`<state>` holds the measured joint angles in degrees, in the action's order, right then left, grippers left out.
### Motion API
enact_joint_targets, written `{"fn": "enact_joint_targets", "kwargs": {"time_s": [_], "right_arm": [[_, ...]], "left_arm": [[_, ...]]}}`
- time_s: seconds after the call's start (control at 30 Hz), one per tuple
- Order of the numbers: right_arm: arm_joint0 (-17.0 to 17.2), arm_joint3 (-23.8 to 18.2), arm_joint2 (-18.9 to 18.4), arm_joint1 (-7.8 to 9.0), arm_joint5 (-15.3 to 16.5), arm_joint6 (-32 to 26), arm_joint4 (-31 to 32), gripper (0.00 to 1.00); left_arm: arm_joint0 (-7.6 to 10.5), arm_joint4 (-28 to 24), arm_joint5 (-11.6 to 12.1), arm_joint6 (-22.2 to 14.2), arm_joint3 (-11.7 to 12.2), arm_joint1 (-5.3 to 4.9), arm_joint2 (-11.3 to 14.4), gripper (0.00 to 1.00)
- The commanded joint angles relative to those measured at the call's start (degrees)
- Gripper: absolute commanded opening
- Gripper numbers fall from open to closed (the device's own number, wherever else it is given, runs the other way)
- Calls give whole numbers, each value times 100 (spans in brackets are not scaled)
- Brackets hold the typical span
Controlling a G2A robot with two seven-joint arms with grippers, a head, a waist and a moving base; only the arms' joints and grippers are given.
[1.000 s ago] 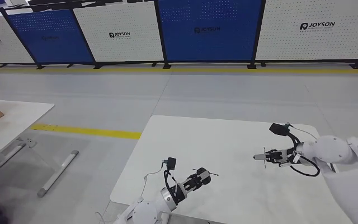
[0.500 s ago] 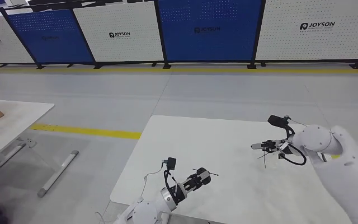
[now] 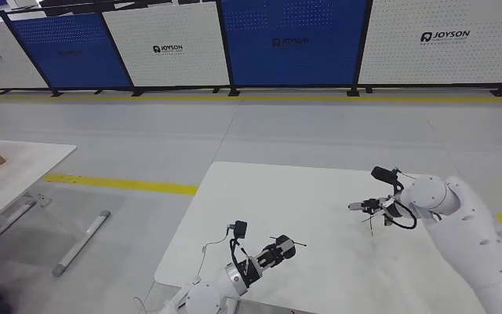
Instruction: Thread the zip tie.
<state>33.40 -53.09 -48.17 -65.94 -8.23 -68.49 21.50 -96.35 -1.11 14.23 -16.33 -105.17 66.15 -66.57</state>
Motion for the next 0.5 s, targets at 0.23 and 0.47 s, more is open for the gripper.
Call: {"fn": "enact_joint_targets", "kwargs": {"time_s": [0.23,0.47], "right_arm": [[358,-510,-261,101,244,557,11,100],[1269,-1869,-1008,438,317,787,278,100]], "left_arm": [[0,0,0,0,0,0,0,0],[0,0,0,0,0,0,0,0]]}}
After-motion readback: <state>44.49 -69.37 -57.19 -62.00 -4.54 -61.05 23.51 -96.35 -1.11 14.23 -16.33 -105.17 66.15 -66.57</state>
